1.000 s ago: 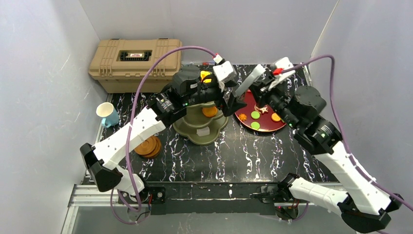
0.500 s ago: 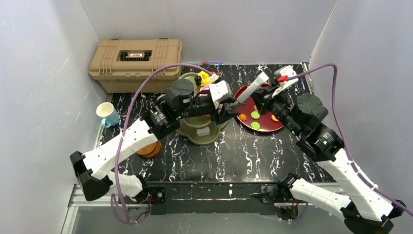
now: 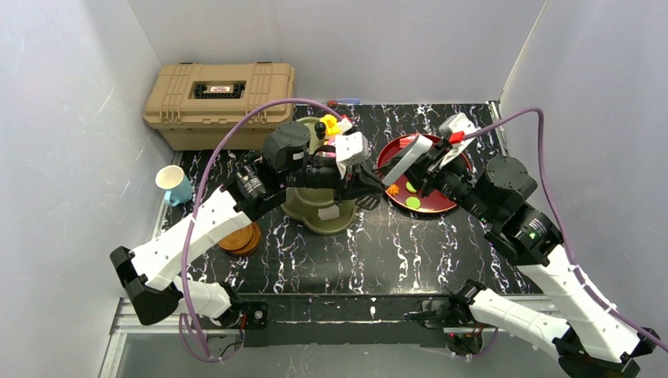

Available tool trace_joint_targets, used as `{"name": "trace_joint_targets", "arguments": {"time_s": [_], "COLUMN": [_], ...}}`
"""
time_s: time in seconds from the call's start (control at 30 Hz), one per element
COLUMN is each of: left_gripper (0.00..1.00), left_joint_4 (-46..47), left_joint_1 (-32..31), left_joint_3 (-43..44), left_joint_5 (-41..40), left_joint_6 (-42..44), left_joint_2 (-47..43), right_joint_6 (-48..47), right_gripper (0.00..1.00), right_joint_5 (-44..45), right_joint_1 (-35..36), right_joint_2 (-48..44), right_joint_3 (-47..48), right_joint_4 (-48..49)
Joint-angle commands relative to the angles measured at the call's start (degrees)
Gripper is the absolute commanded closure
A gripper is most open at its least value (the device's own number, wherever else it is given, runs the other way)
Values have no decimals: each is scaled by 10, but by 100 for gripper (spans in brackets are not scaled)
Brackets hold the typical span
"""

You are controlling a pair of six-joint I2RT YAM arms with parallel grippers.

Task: Serve the afternoon tea
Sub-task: Adjust the clamp.

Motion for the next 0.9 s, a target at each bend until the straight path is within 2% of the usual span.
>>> {"name": "trace_joint_targets", "arguments": {"time_s": [0.0, 0.1, 0.2, 0.3, 0.4, 0.57, 0.7, 0.87], "left_gripper": [100, 100, 100, 100, 100, 100, 100, 100], "left_joint_4": [-57, -71, -77, -77, -79, -102, -128, -202], "left_joint_1": [5, 12, 24, 34, 42, 53, 57, 62], "left_joint_3": [23, 42, 56, 49, 40, 43, 49, 79], "left_joint_5": [80, 108, 144, 173, 190, 216, 226, 274], "left_joint_6": [-12, -31, -61, -69, -85, -88, -69, -27], "left_joint_2": [1, 12, 16, 6, -7, -13, -16, -13], "right_joint_6": [27, 29, 19, 2, -21, -71, -77, -92], "right_gripper": [94, 79, 54, 34, 22, 14, 13, 14], "right_joint_5": [-57, -96, -121, -137, -184, -250, -287, -289], "right_joint_1": [-1, -1, -1, -1, -1, -1, -1, -1], "right_joint_2": [9, 12, 10, 7, 15, 62, 77, 84], "right_joint_3": [36, 46, 58, 84, 119, 183, 187, 201], "right_joint_4": [26, 0, -37, -84, -146, -256, -262, -275]}}
